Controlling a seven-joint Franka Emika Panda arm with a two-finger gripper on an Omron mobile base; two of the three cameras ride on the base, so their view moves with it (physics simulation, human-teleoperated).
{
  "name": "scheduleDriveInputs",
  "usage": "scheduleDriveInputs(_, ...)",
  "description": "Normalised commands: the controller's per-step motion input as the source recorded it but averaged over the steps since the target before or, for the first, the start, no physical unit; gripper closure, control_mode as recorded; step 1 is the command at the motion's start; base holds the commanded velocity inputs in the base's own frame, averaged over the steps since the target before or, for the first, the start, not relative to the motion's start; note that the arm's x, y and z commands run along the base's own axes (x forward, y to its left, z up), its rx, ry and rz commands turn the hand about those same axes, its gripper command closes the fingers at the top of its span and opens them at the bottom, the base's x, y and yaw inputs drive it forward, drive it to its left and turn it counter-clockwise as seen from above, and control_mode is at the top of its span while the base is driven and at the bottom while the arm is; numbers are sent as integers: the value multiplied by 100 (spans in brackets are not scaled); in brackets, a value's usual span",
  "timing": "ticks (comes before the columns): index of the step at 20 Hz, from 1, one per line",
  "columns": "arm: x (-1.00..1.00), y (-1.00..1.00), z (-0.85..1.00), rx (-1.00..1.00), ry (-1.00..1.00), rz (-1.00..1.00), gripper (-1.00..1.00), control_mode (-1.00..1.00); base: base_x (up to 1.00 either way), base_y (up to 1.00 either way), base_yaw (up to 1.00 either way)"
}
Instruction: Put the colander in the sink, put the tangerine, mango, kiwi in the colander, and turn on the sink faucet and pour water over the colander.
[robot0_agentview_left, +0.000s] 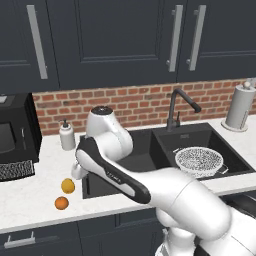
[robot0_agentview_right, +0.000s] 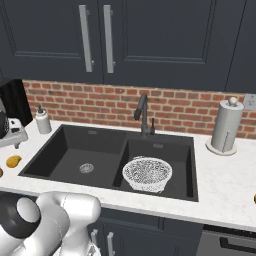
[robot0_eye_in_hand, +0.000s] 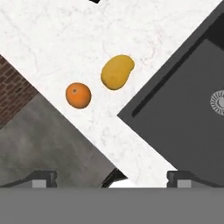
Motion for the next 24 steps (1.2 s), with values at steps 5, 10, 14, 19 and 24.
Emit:
scheduleDriveInputs(5,1,48,-33,10,3,-44,-100,-100,0,0,0)
scheduleDriveInputs(10,17,29,-23,1,2,-39,-100,-100,0,0,0)
scheduleDriveInputs(14,29,15,-15,0,5,-35,-100,-100,0,0,0)
scheduleDriveInputs(19,40,9,-10,0,10,-31,-100,-100,0,0,0)
scheduleDriveInputs(24,39,19,-16,0,16,-20,-100,-100,0,0,0)
